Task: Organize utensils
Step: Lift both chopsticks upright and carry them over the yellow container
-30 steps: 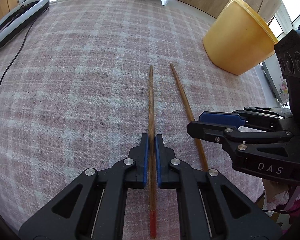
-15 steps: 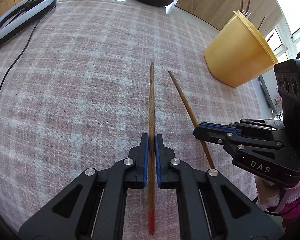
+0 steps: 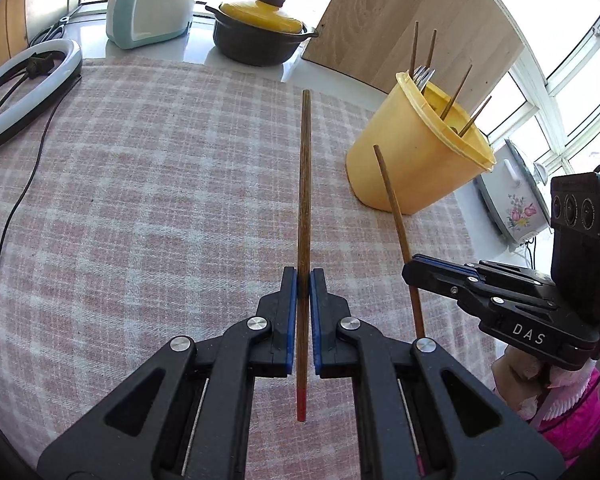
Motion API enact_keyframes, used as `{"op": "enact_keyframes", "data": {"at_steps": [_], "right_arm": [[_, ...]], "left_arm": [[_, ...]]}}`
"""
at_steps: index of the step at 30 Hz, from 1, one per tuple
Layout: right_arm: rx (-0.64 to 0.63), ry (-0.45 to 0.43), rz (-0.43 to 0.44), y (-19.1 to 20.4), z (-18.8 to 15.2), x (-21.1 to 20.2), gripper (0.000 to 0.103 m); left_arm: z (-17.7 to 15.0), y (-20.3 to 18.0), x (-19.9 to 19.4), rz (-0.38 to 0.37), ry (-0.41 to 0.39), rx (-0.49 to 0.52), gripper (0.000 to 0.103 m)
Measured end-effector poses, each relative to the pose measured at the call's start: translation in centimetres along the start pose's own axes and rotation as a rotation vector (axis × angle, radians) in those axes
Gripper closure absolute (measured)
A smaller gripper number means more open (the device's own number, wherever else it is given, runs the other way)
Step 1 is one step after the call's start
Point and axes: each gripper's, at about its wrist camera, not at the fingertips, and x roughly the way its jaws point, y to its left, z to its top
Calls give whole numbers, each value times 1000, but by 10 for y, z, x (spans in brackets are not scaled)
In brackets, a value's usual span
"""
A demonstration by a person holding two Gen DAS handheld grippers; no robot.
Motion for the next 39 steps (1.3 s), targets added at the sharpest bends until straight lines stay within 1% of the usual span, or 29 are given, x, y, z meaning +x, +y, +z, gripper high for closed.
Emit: {"op": "enact_keyframes", "data": {"at_steps": [5, 10, 19, 24, 31, 39], "right_arm": [[40, -103, -11, -11, 4, -35, 99], [72, -202, -44, -25, 12, -65, 99], [99, -326, -96, -42, 28, -98, 99], [93, -369, -128, -45, 37, -114, 99], [74, -405, -162, -43, 48, -127, 99], [60, -429, -190, -45, 59, -135, 99]], "left_arm": [[14, -17, -10, -33, -32, 38, 98], [27, -29, -17, -58, -60, 76, 98], [52, -46, -27, -88, -125, 114, 98], [70, -58, -33, -91, -169, 146, 98], [93, -78, -38, -73, -238, 200, 98], [113, -97, -38, -72, -283, 241, 98]]}}
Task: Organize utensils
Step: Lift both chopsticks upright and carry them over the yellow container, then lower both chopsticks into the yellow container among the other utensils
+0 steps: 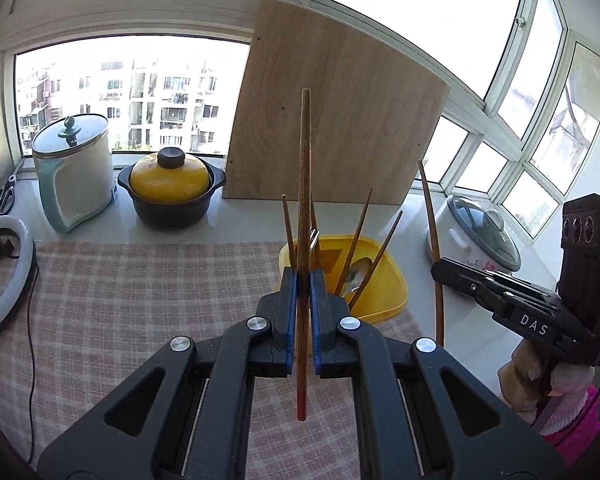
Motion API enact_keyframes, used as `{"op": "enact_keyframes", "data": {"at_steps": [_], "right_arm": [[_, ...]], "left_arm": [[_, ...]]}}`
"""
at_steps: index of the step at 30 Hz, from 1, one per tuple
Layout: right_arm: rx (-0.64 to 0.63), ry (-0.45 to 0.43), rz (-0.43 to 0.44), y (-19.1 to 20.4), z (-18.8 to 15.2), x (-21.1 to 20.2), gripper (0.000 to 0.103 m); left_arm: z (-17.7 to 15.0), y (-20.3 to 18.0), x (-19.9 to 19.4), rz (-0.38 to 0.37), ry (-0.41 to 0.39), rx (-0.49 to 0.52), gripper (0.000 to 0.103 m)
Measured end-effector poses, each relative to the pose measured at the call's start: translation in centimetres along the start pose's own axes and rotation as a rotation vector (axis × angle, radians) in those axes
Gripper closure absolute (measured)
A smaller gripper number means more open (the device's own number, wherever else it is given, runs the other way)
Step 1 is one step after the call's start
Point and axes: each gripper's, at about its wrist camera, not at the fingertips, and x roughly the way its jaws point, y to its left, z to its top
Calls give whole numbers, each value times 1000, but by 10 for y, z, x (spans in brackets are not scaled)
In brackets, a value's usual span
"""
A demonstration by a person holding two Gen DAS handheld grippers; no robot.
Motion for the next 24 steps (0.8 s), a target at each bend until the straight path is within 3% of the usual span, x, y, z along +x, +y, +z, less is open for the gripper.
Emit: {"op": "enact_keyframes", "data": {"at_steps": [24], "right_arm": [[46, -106, -61, -24, 48, 14, 99]], "left_arm": [[40, -9, 35, -41, -23, -19, 99]]}}
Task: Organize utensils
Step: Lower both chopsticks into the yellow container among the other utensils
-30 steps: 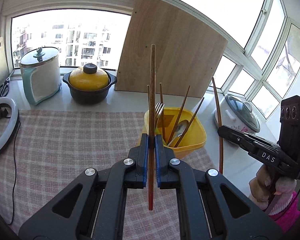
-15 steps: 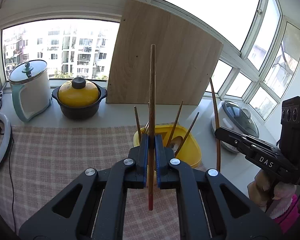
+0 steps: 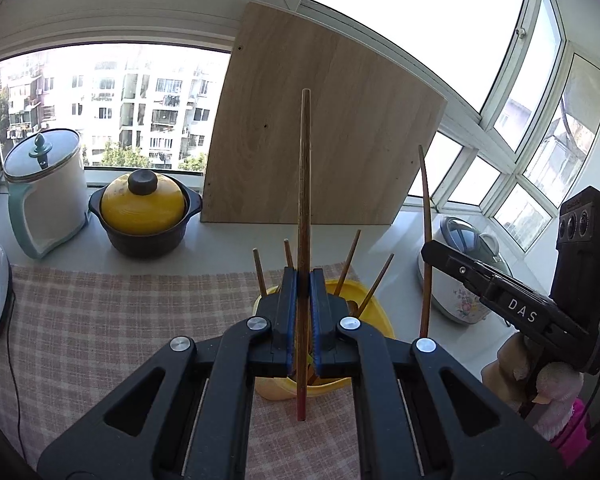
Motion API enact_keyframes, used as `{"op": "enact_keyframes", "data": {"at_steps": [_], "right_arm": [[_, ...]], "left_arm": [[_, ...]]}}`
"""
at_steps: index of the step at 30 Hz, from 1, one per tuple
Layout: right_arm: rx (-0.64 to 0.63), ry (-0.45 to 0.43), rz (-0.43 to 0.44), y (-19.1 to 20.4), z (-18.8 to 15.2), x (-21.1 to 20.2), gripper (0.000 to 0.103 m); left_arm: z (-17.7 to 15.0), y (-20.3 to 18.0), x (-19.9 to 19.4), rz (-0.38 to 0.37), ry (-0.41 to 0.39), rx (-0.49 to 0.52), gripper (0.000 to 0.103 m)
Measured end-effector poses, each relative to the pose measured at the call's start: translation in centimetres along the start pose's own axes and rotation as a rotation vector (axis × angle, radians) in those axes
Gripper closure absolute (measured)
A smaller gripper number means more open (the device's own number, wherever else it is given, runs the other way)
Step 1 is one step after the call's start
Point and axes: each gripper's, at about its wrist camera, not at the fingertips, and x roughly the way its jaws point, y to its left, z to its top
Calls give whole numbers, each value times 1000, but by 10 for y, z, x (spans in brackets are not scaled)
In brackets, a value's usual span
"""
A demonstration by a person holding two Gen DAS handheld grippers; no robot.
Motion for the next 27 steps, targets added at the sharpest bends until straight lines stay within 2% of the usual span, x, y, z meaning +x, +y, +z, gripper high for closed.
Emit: {"op": "enact_keyframes", "data": {"at_steps": [9, 16, 27], "right_arm": [[6, -22, -30, 4, 9, 19, 99], [6, -16, -53, 5, 11, 35, 99], [16, 1, -79, -2, 10, 52, 99]], "left_arm": [[14, 0, 8, 13, -23, -2, 99], [17, -1, 26, 38, -8, 1, 99], [24, -2, 34, 27, -15, -15, 99]]}}
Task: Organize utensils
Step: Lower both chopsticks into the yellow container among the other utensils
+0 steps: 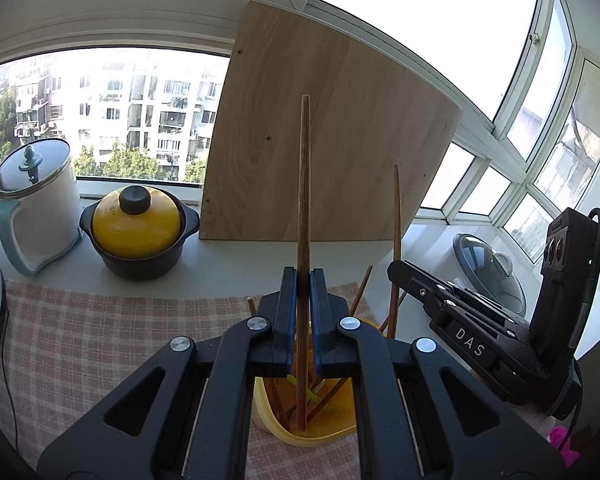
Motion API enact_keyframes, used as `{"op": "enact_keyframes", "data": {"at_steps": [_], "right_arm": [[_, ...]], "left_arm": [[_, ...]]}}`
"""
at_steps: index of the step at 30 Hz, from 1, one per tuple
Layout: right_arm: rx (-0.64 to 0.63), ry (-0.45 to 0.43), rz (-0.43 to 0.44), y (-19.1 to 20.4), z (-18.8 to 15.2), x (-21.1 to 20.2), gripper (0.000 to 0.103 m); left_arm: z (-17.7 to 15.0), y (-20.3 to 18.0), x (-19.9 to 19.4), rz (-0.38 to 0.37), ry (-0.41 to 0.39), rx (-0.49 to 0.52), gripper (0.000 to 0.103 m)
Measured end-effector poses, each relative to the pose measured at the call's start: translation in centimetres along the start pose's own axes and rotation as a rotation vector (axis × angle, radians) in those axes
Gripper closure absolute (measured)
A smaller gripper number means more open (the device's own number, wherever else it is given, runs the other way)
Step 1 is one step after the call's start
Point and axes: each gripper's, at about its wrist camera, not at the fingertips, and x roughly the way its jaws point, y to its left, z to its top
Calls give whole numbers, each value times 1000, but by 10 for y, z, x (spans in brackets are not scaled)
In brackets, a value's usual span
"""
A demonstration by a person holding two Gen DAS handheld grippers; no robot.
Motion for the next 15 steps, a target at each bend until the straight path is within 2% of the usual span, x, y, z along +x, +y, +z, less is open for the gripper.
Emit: {"op": "enact_keyframes", "data": {"at_steps": [15], "right_arm": [[-4, 11, 3, -1, -7, 8, 99]], "left_arm": [[-16, 0, 10, -9, 45, 8, 99]]}}
